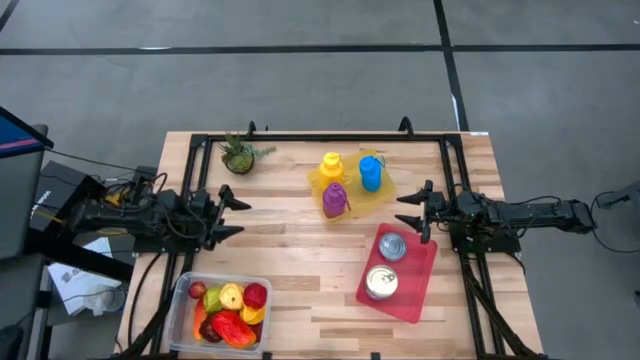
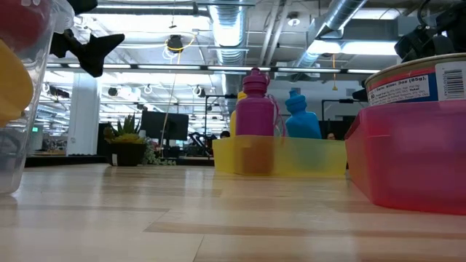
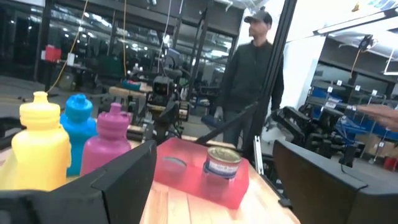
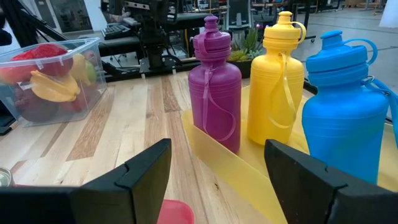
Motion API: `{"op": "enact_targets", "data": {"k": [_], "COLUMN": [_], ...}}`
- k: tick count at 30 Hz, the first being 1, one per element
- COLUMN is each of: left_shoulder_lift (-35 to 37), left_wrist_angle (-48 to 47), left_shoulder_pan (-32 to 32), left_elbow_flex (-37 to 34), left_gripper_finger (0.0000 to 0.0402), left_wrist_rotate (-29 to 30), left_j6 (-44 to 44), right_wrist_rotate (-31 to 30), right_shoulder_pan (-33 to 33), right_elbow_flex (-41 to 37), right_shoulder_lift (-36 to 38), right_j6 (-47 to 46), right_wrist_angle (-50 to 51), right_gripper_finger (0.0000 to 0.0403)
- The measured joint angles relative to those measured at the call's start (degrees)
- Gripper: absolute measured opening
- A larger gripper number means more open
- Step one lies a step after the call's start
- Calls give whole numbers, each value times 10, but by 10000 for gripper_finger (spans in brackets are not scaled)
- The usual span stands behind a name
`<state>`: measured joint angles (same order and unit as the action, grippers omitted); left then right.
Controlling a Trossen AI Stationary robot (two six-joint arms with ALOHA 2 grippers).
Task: Pick & Place Food Item
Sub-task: Return to Home Position
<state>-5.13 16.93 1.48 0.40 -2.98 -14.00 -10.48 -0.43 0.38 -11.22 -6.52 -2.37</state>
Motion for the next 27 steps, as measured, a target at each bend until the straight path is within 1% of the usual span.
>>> {"op": "enact_targets", "data": {"k": [6,10,20,27], "left_shoulder_lift": [-28,-27,16,51], "left_wrist_angle": [0,0,0,4], "left_shoulder_pan": [0,0,0,0], "left_elbow_flex": [0,0,0,0], "left_gripper_finger": [315,315,315,315], "left_wrist_rotate": [0,0,0,0], "left_j6": [0,0,0,0], "right_wrist_rotate": [0,0,0,0], "right_shoulder_pan": [0,0,-5,-5], "right_elbow_flex": [0,0,0,0], "right_shoulder_lift": [0,0,1,27], "right_j6": [0,0,0,0], "right_wrist_angle": [0,0,0,-1], "right_gripper_finger": [249,249,249,249]}}
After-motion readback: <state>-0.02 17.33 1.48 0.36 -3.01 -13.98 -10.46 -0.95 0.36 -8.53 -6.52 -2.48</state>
